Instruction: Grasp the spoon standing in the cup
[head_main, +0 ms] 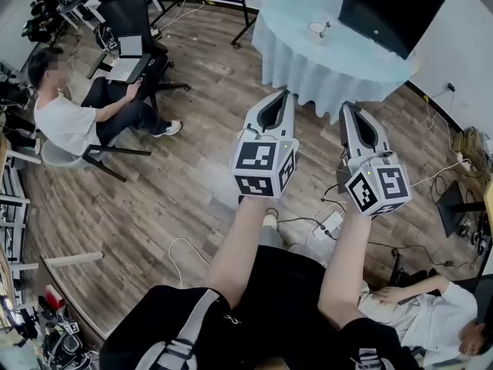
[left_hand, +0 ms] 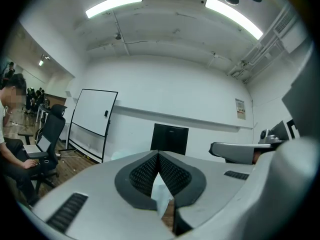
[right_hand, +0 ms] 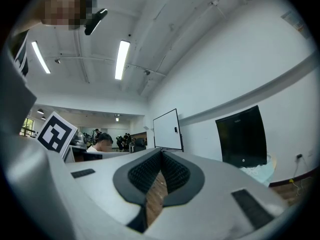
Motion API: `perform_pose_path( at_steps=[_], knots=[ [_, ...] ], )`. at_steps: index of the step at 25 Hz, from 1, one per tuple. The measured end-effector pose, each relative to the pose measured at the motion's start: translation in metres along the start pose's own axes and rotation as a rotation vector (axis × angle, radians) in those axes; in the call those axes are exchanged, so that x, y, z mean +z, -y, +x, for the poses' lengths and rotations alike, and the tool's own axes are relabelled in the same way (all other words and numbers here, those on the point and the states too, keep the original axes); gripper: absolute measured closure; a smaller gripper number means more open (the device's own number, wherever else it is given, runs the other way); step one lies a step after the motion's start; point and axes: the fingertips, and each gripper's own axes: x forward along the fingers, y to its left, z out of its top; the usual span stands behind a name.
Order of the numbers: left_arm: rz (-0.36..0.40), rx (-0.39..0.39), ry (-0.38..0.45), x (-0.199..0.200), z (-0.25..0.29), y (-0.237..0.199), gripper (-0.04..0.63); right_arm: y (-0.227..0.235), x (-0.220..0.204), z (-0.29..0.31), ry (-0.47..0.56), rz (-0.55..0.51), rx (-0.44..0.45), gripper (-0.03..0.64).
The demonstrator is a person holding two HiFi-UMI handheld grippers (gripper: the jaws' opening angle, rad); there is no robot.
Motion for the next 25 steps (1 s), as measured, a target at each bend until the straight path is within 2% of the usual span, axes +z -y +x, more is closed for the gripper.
perform_pose_path(
  at_steps=[8,10,12,14,25],
  knots=[
    [-0.033,-0.014,0.058,0.021,0.009,-0.029,0.594,-0.009,0.016,0.027,0.016,-0.047,-0.015,0.615],
    [-0.013,-0.014,0.068,0.027,0.012,-0.03,0.594,-0.008,0.022,0.03,0.028,-0.055,-0.018,0.615],
    [0.039,-0.01,0.058,0.026,0.018,-0.028,0.594,-0.005,0.022,0.033,0.028,-0.056,-0.023,0.616],
    [0.068,-0.02,0.051,0.024,0.026,-0.025,0.594,0.002,0.02,0.037,0.025,-0.05,-0.03,0.615],
    [0.074,-0.039,0.027,0.019,0.107,-0.029,0.594,0.068,0.015,0.089,0.026,-0.02,-0.031,0.616]
  ],
)
